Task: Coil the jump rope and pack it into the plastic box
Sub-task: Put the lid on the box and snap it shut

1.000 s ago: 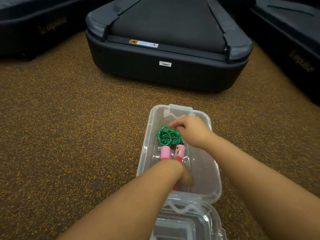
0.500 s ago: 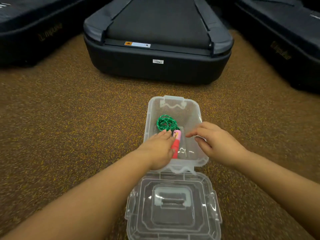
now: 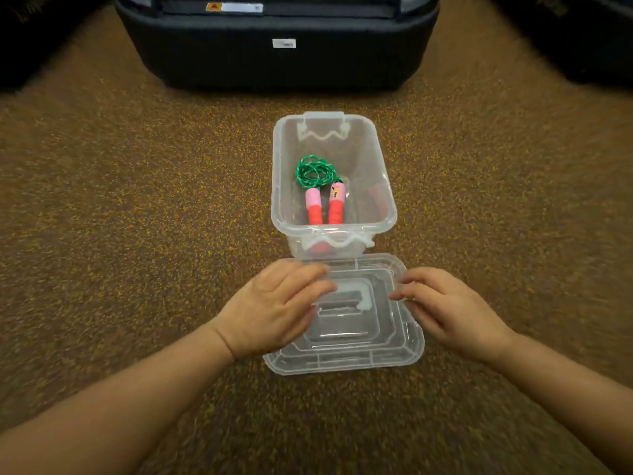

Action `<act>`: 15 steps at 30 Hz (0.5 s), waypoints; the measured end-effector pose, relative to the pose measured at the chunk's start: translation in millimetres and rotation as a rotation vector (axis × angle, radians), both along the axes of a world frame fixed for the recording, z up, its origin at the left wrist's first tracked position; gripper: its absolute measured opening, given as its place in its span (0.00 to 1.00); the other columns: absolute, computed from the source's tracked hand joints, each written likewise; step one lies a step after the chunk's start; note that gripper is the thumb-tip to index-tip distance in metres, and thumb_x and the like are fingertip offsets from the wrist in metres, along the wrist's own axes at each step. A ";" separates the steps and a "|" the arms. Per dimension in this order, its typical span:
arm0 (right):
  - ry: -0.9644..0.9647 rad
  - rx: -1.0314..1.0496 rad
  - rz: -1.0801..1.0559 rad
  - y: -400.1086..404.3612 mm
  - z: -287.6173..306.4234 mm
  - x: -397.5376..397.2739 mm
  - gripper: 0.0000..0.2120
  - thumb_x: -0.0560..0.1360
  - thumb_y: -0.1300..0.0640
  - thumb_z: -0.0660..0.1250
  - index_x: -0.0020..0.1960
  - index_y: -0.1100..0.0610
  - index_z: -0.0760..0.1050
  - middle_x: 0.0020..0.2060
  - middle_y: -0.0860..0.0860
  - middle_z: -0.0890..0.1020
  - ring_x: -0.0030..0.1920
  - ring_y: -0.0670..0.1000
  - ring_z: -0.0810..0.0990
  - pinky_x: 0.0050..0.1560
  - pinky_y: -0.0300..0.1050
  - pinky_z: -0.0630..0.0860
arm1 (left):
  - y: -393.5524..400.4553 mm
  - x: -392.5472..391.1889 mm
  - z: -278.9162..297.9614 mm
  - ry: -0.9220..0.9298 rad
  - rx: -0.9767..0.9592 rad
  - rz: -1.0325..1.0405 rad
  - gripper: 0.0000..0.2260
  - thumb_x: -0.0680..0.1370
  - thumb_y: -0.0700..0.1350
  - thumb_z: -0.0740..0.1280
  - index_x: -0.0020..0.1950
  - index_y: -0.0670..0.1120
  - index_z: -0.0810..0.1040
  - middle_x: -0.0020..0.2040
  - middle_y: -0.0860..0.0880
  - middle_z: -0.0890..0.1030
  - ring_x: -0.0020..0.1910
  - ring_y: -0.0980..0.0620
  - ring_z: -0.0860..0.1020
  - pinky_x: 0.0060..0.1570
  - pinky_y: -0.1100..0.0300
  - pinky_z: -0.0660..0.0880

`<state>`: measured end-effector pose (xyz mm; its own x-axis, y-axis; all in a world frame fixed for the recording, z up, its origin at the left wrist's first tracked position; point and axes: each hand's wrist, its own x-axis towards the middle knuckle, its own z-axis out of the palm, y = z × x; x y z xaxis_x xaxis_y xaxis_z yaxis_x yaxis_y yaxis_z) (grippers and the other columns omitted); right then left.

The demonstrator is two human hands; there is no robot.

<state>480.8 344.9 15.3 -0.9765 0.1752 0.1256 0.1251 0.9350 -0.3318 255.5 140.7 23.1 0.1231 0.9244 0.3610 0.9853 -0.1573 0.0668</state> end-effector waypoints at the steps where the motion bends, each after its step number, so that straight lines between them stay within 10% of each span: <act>1: -0.055 0.002 0.027 -3.0 -8.3 9.0 0.11 0.76 0.55 0.61 0.57 0.53 0.78 0.55 0.53 0.78 0.55 0.51 0.77 0.57 0.41 0.71 | -6.2 1.3 -10.0 0.031 -0.057 -0.045 0.16 0.76 0.46 0.63 0.63 0.45 0.72 0.60 0.44 0.79 0.57 0.46 0.73 0.61 0.54 0.68; 6: -0.311 0.182 0.169 -12.0 -40.9 37.0 0.22 0.70 0.44 0.69 0.61 0.51 0.73 0.60 0.52 0.78 0.62 0.53 0.76 0.63 0.46 0.72 | -26.5 6.3 -49.0 0.096 -0.627 -0.062 0.27 0.76 0.63 0.57 0.67 0.46 0.72 0.66 0.44 0.76 0.62 0.47 0.77 0.65 0.56 0.69; 8: -0.432 0.255 0.168 -14.8 -46.2 39.6 0.31 0.65 0.41 0.73 0.64 0.51 0.72 0.64 0.53 0.77 0.65 0.55 0.75 0.66 0.49 0.67 | -29.9 9.9 -59.0 0.090 -0.762 -0.047 0.35 0.75 0.66 0.55 0.75 0.46 0.60 0.76 0.44 0.61 0.73 0.46 0.65 0.71 0.52 0.57; 12: -0.530 0.158 0.122 -19.1 -63.1 45.5 0.33 0.72 0.49 0.69 0.73 0.51 0.61 0.74 0.52 0.64 0.75 0.55 0.60 0.73 0.48 0.49 | -37.3 18.1 -69.8 0.051 -0.915 0.036 0.39 0.77 0.62 0.57 0.76 0.51 0.35 0.73 0.53 0.31 0.77 0.50 0.40 0.73 0.54 0.40; 15: -0.457 0.177 0.063 -26.3 -67.0 44.7 0.26 0.71 0.58 0.69 0.67 0.52 0.68 0.69 0.52 0.71 0.69 0.56 0.70 0.72 0.49 0.62 | -38.0 24.1 -70.4 -0.026 -0.928 0.090 0.37 0.80 0.51 0.60 0.75 0.53 0.32 0.75 0.53 0.31 0.77 0.50 0.41 0.73 0.54 0.41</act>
